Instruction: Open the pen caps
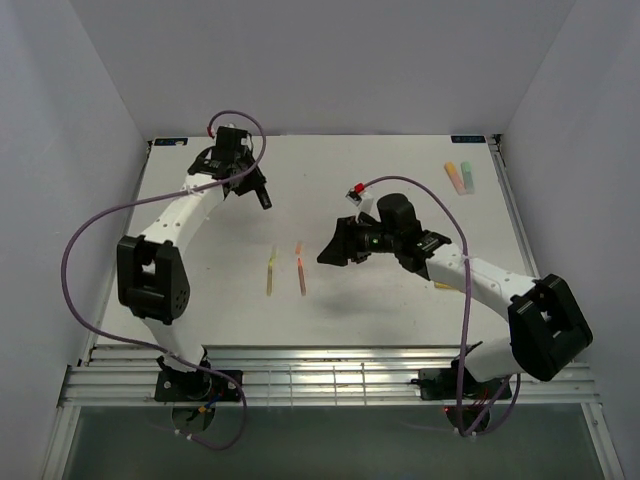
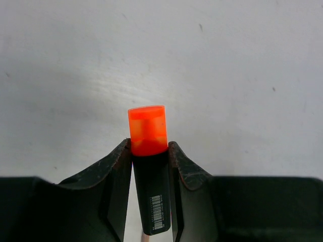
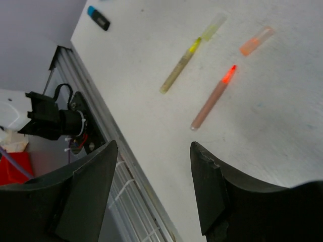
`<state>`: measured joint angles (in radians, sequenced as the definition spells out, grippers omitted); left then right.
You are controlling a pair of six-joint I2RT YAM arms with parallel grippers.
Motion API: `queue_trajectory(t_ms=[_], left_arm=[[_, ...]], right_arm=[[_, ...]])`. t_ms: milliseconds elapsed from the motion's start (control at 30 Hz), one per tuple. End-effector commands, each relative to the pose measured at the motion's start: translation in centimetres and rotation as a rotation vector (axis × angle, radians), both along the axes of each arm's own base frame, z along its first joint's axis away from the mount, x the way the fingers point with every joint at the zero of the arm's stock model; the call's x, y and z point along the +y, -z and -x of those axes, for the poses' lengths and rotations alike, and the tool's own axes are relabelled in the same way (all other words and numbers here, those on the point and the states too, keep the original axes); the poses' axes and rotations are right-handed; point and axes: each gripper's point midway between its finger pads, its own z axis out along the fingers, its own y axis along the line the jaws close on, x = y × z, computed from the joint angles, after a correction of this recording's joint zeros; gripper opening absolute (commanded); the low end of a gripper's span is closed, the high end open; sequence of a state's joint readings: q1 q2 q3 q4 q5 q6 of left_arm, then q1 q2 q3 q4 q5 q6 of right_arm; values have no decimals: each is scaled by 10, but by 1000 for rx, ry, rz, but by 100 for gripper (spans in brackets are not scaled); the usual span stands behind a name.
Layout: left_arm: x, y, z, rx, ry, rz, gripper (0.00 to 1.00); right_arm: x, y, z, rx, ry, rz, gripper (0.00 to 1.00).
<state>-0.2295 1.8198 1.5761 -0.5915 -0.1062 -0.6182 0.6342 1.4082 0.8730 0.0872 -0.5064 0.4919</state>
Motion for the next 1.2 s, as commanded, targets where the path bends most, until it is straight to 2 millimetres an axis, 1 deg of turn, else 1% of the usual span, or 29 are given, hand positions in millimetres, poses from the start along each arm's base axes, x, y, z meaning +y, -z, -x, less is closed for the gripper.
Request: queue_trajectory(t_ms=[0,33,67,100,133,167,200,233,267,300,333,367,400,433,467,500,567,667,700,733,800,933,1000,1033,1067,1167], left_arm=[[-36,-33,47,-54,72,59,0],[-44,-25,62,-34,90,59,0],[-56,-42,77,-73,125,65,0],[-60,-45,86,-79,136,66,0],[-60,-37,99,-58,145,58,0],[-63,-39,108,-59,156,69,0],[-61,-51,117,-87,161,88,0],[-60,-51,123,-88,161,92,0],[-58,-44,132,-72,152,98,0],[-57,-52,139,-95,147,113,0],[-56,-52,143,-97,144,121,0],[-59,-51,147,-101,145,130,0],[-59,-45,152,-92,137,144,0],[-62,-50,154,-110,144,163,0],[-67,-48,158,-106,156,171,0],[-69,-43,162,-95,154,177,0],[-77,-43,167,-96,173,180,0],[-85,-41,172,-94,184,182,0],[-87,-41,174,-93,186,182,0],[-89,-40,175,-92,185,185,0],[-93,-41,177,-92,196,187,0],[-99,-44,181,-98,207,190,0],[-101,-43,183,-97,213,189,0],[-102,-43,184,-96,214,191,0],[-103,-41,186,-92,215,192,0],[-105,-40,189,-88,219,191,0]], right_arm=[[23,-35,28,-60,-99,-120,65],[25,-46,32,-91,-103,-154,65],[26,-45,38,-77,-105,-161,66],[26,-47,41,-75,-112,-176,66],[27,-56,43,-96,-119,-214,66],[26,-53,49,-69,-120,-227,66],[26,-55,53,-61,-128,-243,66],[26,-60,56,-67,-130,-264,66],[28,-67,58,-87,-138,-298,66],[28,-63,61,-52,-127,-309,66],[28,-63,61,-39,-120,-322,66],[30,-71,61,-61,-124,-363,66],[31,-70,62,-30,-120,-376,66],[33,-70,61,-21,-115,-383,66],[35,-74,61,-32,-120,-408,66],[38,-72,59,-9,-116,-411,66],[43,-73,58,-9,-121,-420,66],[49,-76,52,-13,-109,-431,66],[51,-74,49,-10,-108,-431,66],[54,-79,47,-14,-109,-438,66],[58,-80,44,-6,-111,-440,66],[64,-71,36,13,-92,-420,64],[65,-72,34,11,-93,-432,63],[67,-67,32,22,-87,-427,63],[68,-69,32,18,-90,-436,62],[72,-65,29,39,-85,-446,58]])
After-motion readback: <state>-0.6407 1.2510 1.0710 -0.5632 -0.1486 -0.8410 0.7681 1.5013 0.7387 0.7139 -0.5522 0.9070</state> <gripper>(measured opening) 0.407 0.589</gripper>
